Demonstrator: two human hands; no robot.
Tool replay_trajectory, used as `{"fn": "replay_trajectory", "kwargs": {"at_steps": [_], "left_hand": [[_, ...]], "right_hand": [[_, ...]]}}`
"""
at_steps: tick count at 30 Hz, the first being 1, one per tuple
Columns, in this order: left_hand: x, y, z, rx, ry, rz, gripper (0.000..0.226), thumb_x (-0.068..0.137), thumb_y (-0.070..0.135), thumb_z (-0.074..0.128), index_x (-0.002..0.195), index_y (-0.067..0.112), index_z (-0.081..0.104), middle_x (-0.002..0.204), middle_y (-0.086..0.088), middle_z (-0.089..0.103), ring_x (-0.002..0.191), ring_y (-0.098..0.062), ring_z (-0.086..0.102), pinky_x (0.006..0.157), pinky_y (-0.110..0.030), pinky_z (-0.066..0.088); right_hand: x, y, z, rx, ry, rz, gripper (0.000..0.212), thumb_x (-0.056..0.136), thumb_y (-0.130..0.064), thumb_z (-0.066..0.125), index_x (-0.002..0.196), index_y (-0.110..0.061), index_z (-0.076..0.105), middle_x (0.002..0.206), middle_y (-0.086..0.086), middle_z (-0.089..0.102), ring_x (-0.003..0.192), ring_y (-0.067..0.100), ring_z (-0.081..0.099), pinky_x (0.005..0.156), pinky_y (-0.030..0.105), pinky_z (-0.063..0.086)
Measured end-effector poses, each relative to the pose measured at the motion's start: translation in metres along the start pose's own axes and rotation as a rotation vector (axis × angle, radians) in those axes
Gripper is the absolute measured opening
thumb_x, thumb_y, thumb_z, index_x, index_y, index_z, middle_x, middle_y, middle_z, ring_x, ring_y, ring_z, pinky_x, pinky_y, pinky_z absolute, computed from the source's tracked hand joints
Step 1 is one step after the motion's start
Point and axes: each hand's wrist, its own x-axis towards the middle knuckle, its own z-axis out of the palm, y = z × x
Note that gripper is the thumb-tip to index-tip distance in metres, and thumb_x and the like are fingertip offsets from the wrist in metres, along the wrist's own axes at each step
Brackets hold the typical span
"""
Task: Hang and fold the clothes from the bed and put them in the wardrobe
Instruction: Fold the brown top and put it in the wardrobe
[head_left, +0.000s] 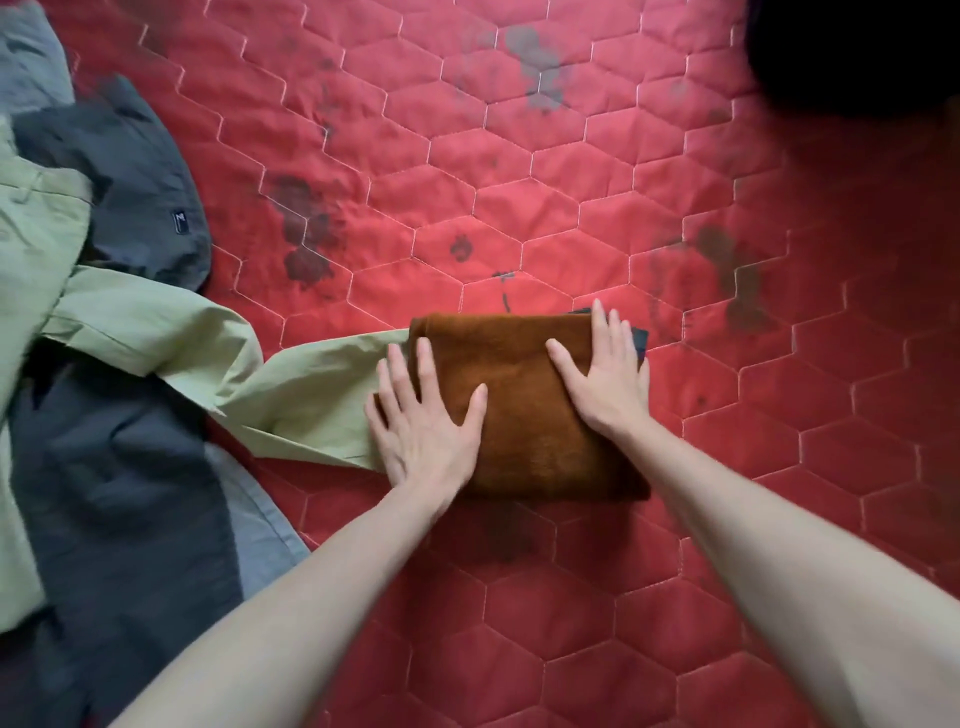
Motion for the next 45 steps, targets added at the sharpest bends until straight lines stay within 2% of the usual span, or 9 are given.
{"fn": "replay_trajectory", "kwargs": {"at_steps": [4,7,10,14,17,21,28,36,45], "left_hand": [[-0.008,0.013,-0.022,-0.332,-0.004,-0.65,0.106,0.076,0.076,0.066,0.153,0.019,0.022,0.153,-0.014,0.028,0.141,-0.036,0.028,0.112,-0.051,0.026],[-0.006,0.012,-0.034,-0.564,-0.192,-0.914,0.116,0.07,0.078,0.073,0.147,0.005,0.026,0.152,-0.018,0.03,0.142,-0.038,0.029,0.116,-0.048,0.025],[-0.005,-0.005,-0.032,-0.626,-0.251,-0.86,0.128,0.062,0.082,0.075,0.15,0.002,0.027,0.152,-0.019,0.037,0.14,-0.039,0.039,0.118,-0.048,0.033],[-0.011,-0.023,-0.044,-0.699,-0.351,-0.702,0.117,0.041,0.093,0.074,0.13,0.017,0.064,0.119,-0.002,0.069,0.113,-0.026,0.064,0.105,-0.043,0.051],[-0.019,-0.032,-0.051,-0.717,-0.447,-0.595,0.101,0.041,0.093,0.076,0.115,0.024,0.073,0.108,0.005,0.073,0.105,-0.022,0.068,0.102,-0.042,0.054],[-0.031,-0.041,-0.068,-0.835,-0.541,-0.504,0.047,0.069,0.061,0.087,0.098,0.028,0.069,0.103,0.005,0.074,0.096,-0.016,0.071,0.088,-0.034,0.059],[-0.06,-0.054,-0.109,-0.896,-0.704,-0.421,0.099,0.049,0.064,0.096,0.132,0.025,0.061,0.117,0.002,0.075,0.104,-0.018,0.074,0.096,-0.04,0.059],[-0.117,-0.051,-0.21,-1.123,-0.857,-0.516,0.038,0.08,0.035,0.08,0.11,0.012,0.072,0.098,-0.014,0.079,0.082,-0.026,0.076,0.083,-0.042,0.06],[-0.206,-0.08,-0.345,-1.45,-0.729,-0.569,0.044,0.053,0.025,0.087,0.09,0.002,0.082,0.093,-0.02,0.076,0.072,-0.028,0.074,0.063,-0.033,0.061]], "right_hand": [[-0.01,0.002,-0.009,0.164,0.091,0.163,0.11,0.083,-0.083,0.055,0.165,-0.035,-0.001,0.173,0.003,-0.001,0.159,0.025,0.002,0.127,0.051,0.012],[-0.032,-0.001,-0.006,0.323,0.145,0.32,0.109,0.079,-0.079,0.065,0.162,-0.023,0.02,0.162,0.008,0.031,0.15,0.031,0.029,0.122,0.049,0.028],[-0.044,-0.004,-0.012,0.479,0.078,0.384,0.089,0.078,-0.076,0.068,0.146,-0.022,0.047,0.139,0.001,0.06,0.132,0.027,0.053,0.112,0.044,0.041],[-0.05,-0.007,-0.021,0.49,-0.048,0.361,0.077,0.072,-0.089,0.059,0.113,-0.026,0.072,0.111,-0.004,0.074,0.111,0.024,0.067,0.104,0.043,0.05],[-0.06,0.0,-0.02,0.534,-0.247,0.295,0.079,0.066,-0.093,0.064,0.113,-0.03,0.073,0.11,-0.009,0.076,0.104,0.017,0.072,0.099,0.038,0.055],[-0.084,0.003,-0.029,0.701,-0.446,0.172,0.044,0.086,-0.054,0.077,0.121,-0.028,0.072,0.113,-0.006,0.078,0.101,0.01,0.075,0.09,0.03,0.059],[-0.126,0.004,-0.059,0.877,-0.436,0.226,0.043,0.089,-0.04,0.076,0.125,-0.015,0.071,0.112,0.007,0.078,0.104,0.026,0.075,0.089,0.037,0.059],[-0.187,-0.043,-0.126,0.928,-0.502,0.16,0.044,0.096,-0.041,0.065,0.127,-0.009,0.07,0.114,0.016,0.076,0.1,0.03,0.075,0.08,0.034,0.063],[-0.273,-0.157,-0.209,0.959,-0.684,0.07,0.048,0.099,-0.047,0.06,0.128,-0.011,0.071,0.12,0.014,0.075,0.109,0.029,0.073,0.099,0.04,0.056]]}}
